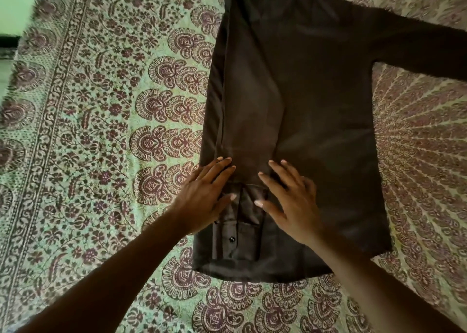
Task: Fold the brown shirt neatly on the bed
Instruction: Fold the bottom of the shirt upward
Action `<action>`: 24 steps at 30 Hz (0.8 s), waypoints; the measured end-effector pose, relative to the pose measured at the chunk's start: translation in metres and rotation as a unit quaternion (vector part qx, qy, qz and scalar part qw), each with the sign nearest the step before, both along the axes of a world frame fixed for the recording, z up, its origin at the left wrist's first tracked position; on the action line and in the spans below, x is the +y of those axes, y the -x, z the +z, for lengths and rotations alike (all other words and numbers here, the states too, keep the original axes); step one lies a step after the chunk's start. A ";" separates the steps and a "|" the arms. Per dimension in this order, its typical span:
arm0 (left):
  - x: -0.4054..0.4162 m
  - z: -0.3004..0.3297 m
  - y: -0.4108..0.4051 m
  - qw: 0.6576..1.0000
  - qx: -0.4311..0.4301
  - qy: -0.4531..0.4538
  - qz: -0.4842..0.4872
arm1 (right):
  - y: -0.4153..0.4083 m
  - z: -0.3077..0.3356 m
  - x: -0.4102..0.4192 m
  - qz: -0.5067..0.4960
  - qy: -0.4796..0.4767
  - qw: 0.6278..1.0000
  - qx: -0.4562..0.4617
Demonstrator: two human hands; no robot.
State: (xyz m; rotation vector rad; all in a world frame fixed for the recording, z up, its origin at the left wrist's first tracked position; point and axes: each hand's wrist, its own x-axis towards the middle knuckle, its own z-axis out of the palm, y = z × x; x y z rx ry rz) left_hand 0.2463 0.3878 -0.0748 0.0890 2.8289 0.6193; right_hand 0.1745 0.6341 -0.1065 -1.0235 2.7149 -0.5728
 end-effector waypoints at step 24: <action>0.428 -0.004 0.405 0.997 -0.030 -0.067 0.003 | 0.308 0.029 0.377 -0.577 0.340 0.728 -0.147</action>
